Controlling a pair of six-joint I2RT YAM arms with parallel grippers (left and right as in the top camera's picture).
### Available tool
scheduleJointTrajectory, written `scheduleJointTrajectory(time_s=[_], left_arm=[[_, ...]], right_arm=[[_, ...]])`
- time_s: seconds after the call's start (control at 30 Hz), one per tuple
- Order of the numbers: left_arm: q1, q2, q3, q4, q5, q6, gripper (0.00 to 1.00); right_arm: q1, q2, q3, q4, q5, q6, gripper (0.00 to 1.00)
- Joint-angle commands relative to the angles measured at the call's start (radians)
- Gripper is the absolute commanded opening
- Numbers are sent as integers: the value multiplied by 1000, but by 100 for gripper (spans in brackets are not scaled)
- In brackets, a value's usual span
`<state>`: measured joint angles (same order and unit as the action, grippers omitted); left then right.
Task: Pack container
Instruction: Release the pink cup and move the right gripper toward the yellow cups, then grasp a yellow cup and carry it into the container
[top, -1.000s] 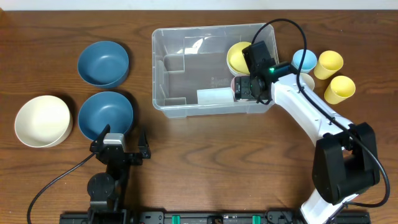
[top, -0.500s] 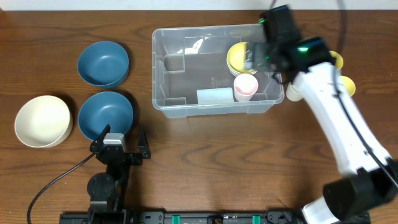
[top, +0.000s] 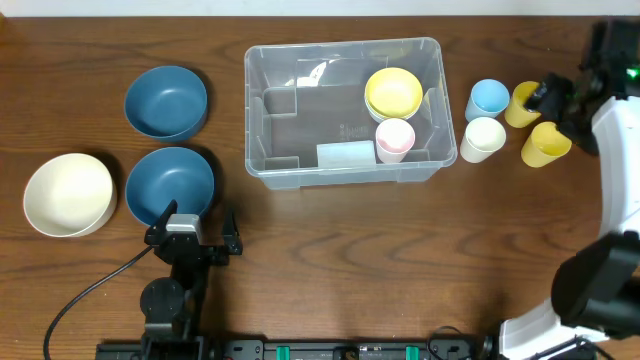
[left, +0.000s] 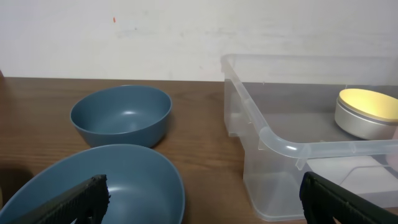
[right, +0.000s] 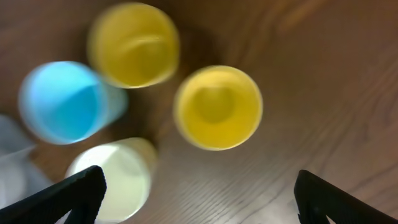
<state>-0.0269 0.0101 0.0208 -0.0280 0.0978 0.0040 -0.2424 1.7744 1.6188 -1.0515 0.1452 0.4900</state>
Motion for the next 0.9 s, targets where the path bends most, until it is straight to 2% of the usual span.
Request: scheduleJointTrajectory(time_s=[0.0, 0.5, 0.57, 0.6, 0.67, 0.77, 0.87], left_arm=[[5, -6, -17, -35, 14, 13, 98], [5, -6, -17, -35, 14, 13, 98], [5, -6, -17, -35, 14, 13, 98], [5, -6, -17, -35, 14, 13, 98], [5, -6, -17, -35, 15, 13, 98], [5, -6, -17, -35, 14, 13, 98], [5, -6, -17, -35, 14, 13, 98]], right_arm=[[-53, 44, -53, 25, -49, 18, 97], [-160, 77, -161, 134, -67, 37, 92], [-164, 77, -191, 159, -67, 38, 89], [-164, 77, -208, 175, -67, 37, 83], [-164, 77, -246, 211, -67, 38, 65], [-164, 77, -307, 266, -67, 38, 56], [-164, 77, -348, 304, -67, 37, 33]])
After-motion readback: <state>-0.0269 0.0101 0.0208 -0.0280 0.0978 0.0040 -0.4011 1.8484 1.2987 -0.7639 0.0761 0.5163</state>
